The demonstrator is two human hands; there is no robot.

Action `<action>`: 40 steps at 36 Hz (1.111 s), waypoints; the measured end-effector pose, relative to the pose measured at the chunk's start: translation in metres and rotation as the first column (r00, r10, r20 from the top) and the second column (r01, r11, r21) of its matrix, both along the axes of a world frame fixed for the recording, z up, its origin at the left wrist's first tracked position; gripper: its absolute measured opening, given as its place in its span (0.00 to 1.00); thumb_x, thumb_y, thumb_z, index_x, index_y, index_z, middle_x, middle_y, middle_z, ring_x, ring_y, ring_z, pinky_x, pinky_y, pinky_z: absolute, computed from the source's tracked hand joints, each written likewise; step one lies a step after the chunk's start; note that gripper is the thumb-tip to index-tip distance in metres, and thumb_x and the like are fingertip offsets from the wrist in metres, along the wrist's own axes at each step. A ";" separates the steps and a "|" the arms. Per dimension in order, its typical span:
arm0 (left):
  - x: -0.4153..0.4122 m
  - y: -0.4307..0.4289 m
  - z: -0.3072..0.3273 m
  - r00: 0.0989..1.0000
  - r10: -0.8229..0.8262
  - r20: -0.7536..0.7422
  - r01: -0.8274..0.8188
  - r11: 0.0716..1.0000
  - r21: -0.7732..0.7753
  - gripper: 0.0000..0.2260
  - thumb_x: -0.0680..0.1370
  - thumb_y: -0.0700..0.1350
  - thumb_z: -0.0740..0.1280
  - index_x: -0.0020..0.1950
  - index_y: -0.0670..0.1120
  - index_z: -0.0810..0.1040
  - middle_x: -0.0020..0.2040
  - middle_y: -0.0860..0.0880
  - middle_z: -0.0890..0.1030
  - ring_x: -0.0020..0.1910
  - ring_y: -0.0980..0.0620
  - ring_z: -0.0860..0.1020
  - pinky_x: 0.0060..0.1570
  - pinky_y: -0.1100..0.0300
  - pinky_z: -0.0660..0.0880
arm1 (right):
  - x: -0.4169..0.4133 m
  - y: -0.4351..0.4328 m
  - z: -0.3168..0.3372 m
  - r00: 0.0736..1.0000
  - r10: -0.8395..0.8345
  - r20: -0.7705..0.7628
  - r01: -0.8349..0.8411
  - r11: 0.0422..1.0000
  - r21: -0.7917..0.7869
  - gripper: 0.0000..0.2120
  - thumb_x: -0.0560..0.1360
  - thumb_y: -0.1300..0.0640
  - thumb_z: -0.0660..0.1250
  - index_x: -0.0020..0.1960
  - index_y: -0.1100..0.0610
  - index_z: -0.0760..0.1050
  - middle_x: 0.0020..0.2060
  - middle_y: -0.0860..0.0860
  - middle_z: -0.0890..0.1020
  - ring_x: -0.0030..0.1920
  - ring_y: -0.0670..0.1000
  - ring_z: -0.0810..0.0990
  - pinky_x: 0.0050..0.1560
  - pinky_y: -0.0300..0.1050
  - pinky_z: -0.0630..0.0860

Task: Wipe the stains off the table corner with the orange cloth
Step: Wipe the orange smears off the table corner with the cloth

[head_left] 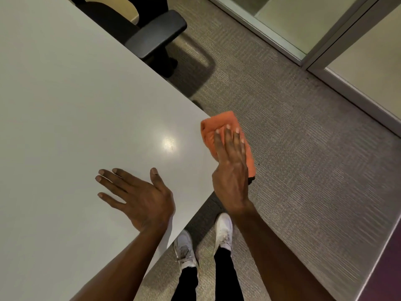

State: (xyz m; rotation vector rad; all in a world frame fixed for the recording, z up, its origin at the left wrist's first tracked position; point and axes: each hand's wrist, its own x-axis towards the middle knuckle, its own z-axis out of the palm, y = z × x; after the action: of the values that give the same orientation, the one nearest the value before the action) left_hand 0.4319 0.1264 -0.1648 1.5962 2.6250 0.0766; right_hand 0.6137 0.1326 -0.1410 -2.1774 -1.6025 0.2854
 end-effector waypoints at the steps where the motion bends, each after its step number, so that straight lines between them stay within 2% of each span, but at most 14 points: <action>1: 0.000 0.000 0.000 1.000 0.001 -0.001 -0.001 1.000 -0.002 0.40 0.90 0.64 0.45 0.89 0.33 0.48 0.91 0.31 0.45 0.92 0.34 0.43 0.87 0.28 0.47 | -0.002 -0.014 0.000 0.999 0.047 -0.010 -0.047 0.998 0.032 0.41 0.71 0.77 0.59 0.84 0.60 0.63 0.84 0.59 0.62 0.86 0.61 0.55 0.85 0.63 0.55; 4: -0.001 0.000 0.000 1.000 0.003 -0.005 -0.003 1.000 -0.007 0.40 0.90 0.64 0.45 0.89 0.33 0.48 0.90 0.31 0.45 0.92 0.34 0.43 0.87 0.28 0.47 | -0.018 -0.062 0.002 0.979 0.192 -0.068 -0.185 0.978 0.096 0.35 0.75 0.77 0.56 0.81 0.61 0.66 0.83 0.58 0.66 0.85 0.61 0.58 0.84 0.66 0.58; 7: -0.001 0.000 0.000 1.000 0.002 -0.012 -0.002 1.000 -0.003 0.40 0.90 0.64 0.45 0.89 0.33 0.49 0.91 0.31 0.46 0.92 0.34 0.44 0.87 0.28 0.47 | -0.027 -0.088 0.005 0.958 0.271 -0.088 -0.271 0.962 0.010 0.34 0.77 0.70 0.54 0.83 0.55 0.64 0.84 0.54 0.64 0.86 0.57 0.57 0.83 0.65 0.61; 11: -0.001 0.001 0.001 1.000 0.001 -0.017 -0.001 1.000 -0.015 0.40 0.90 0.64 0.46 0.89 0.33 0.49 0.91 0.31 0.46 0.92 0.34 0.44 0.87 0.28 0.48 | -0.022 -0.059 0.004 0.955 0.285 -0.082 -0.281 0.958 0.049 0.35 0.78 0.75 0.54 0.82 0.57 0.66 0.83 0.56 0.65 0.86 0.59 0.57 0.83 0.66 0.59; 14: 0.000 0.001 0.002 1.000 0.004 -0.013 -0.004 1.000 -0.024 0.40 0.90 0.64 0.46 0.89 0.33 0.49 0.91 0.31 0.46 0.92 0.34 0.44 0.87 0.28 0.48 | -0.018 -0.008 0.002 0.942 0.331 -0.064 -0.332 0.943 -0.001 0.37 0.75 0.71 0.51 0.84 0.57 0.63 0.85 0.57 0.62 0.86 0.60 0.53 0.85 0.63 0.53; 18: 0.001 0.002 0.003 1.000 0.008 -0.008 -0.008 1.000 -0.019 0.40 0.90 0.64 0.45 0.89 0.33 0.50 0.91 0.32 0.46 0.92 0.34 0.43 0.87 0.29 0.47 | -0.023 0.064 -0.001 0.940 0.338 -0.049 -0.337 0.941 0.019 0.41 0.70 0.74 0.62 0.83 0.57 0.65 0.84 0.60 0.63 0.86 0.63 0.56 0.85 0.63 0.52; 21: 0.001 0.002 0.003 1.000 0.015 -0.013 -0.015 1.000 -0.023 0.41 0.89 0.65 0.43 0.90 0.34 0.50 0.91 0.33 0.46 0.92 0.35 0.43 0.87 0.29 0.47 | -0.032 0.088 -0.006 0.947 0.321 -0.021 -0.320 0.947 0.040 0.39 0.72 0.73 0.69 0.81 0.59 0.67 0.82 0.62 0.67 0.83 0.66 0.61 0.85 0.63 0.52; 23: 0.000 0.002 0.002 1.000 0.017 -0.007 -0.017 1.000 -0.021 0.40 0.89 0.65 0.44 0.90 0.34 0.49 0.91 0.34 0.46 0.92 0.35 0.43 0.87 0.29 0.47 | -0.037 0.082 -0.006 0.926 0.378 -0.013 -0.378 0.925 0.045 0.38 0.73 0.73 0.65 0.82 0.59 0.66 0.82 0.62 0.65 0.84 0.66 0.59 0.85 0.60 0.47; 25: -0.001 0.002 0.003 1.000 0.015 0.008 -0.015 1.000 -0.011 0.40 0.89 0.64 0.44 0.89 0.34 0.49 0.91 0.33 0.45 0.92 0.35 0.43 0.87 0.29 0.47 | -0.043 0.061 0.000 0.866 0.498 -0.043 -0.495 0.867 0.056 0.36 0.73 0.71 0.57 0.82 0.59 0.66 0.83 0.61 0.65 0.85 0.64 0.58 0.86 0.57 0.45; 27: -0.001 0.001 0.003 0.999 0.012 0.032 -0.013 1.000 0.005 0.39 0.90 0.63 0.43 0.90 0.34 0.50 0.91 0.33 0.46 0.92 0.35 0.43 0.87 0.28 0.46 | -0.052 0.036 0.007 0.791 0.607 -0.076 -0.607 0.795 0.026 0.34 0.76 0.65 0.51 0.81 0.59 0.68 0.82 0.60 0.66 0.85 0.62 0.58 0.87 0.57 0.47; 29: -0.001 0.002 0.004 0.999 0.015 0.044 -0.015 1.000 0.019 0.37 0.91 0.62 0.41 0.90 0.35 0.50 0.91 0.34 0.46 0.92 0.35 0.43 0.88 0.29 0.46 | -0.057 0.021 0.010 0.757 0.649 -0.081 -0.652 0.758 -0.020 0.34 0.76 0.63 0.49 0.82 0.58 0.67 0.83 0.60 0.65 0.85 0.61 0.58 0.86 0.59 0.51; 34: -0.001 0.001 0.005 1.000 0.009 0.027 -0.009 1.000 0.004 0.36 0.91 0.59 0.42 0.89 0.34 0.50 0.91 0.33 0.46 0.92 0.34 0.44 0.87 0.28 0.48 | -0.048 0.047 0.000 0.814 0.574 -0.092 -0.578 0.816 -0.021 0.37 0.71 0.66 0.49 0.80 0.59 0.71 0.81 0.59 0.70 0.84 0.61 0.62 0.85 0.60 0.56; 37: 0.000 0.001 0.006 1.000 0.009 0.022 -0.009 1.000 0.002 0.36 0.91 0.59 0.43 0.89 0.33 0.51 0.91 0.33 0.46 0.92 0.34 0.44 0.87 0.28 0.49 | -0.035 0.081 0.001 0.891 0.432 -0.141 -0.432 0.901 0.038 0.39 0.69 0.73 0.57 0.79 0.58 0.72 0.81 0.57 0.69 0.84 0.61 0.60 0.86 0.59 0.53; 40: 0.000 0.002 0.006 1.000 0.008 0.023 -0.008 1.000 -0.008 0.37 0.91 0.60 0.43 0.89 0.33 0.52 0.91 0.32 0.47 0.92 0.34 0.45 0.87 0.28 0.49 | -0.025 0.111 0.003 0.941 0.322 -0.101 -0.320 0.947 0.032 0.39 0.71 0.75 0.65 0.80 0.56 0.71 0.82 0.55 0.68 0.85 0.61 0.57 0.86 0.58 0.51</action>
State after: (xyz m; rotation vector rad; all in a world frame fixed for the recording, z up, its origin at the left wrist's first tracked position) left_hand 0.4320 0.1284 -0.1584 1.5726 2.6113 0.0852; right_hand 0.5885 0.2437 -0.1378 -1.8491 -1.8883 0.4746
